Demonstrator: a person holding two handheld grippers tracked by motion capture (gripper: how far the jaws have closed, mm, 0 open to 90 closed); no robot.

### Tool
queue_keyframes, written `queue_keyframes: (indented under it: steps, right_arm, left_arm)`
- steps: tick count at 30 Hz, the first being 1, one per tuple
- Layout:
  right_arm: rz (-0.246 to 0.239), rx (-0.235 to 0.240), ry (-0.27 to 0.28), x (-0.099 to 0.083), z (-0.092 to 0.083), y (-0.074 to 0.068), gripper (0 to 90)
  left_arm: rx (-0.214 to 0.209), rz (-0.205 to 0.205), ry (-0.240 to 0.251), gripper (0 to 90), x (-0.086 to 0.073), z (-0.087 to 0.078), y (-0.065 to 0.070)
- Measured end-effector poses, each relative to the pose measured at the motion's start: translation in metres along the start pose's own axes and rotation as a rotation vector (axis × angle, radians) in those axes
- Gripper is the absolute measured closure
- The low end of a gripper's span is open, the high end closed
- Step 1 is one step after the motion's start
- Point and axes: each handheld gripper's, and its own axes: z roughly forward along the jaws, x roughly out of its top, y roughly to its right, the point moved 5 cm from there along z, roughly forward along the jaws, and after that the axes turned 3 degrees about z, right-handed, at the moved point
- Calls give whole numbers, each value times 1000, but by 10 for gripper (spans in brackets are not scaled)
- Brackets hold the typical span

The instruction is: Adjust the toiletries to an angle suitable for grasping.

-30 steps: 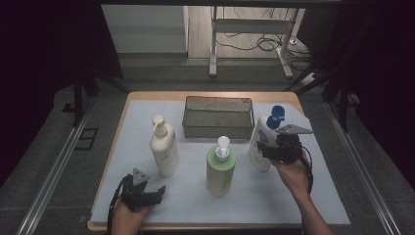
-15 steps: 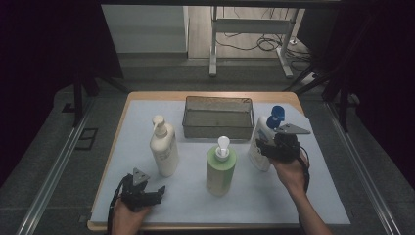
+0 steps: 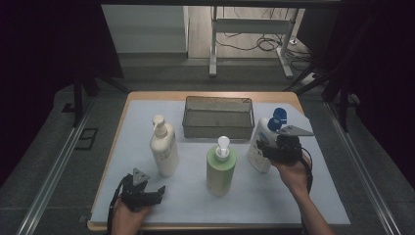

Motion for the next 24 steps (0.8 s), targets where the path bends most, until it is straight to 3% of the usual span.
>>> queue_keyframes:
  steps: [10,24]
  right_arm:
    - [-36,45,16,14,-18,-10,401]
    - [-69,110,28,35,-22,-25,402]
  left_arm:
    - [0,0,0,123,0,0,0]
    - [0,0,0,123,0,0,0]
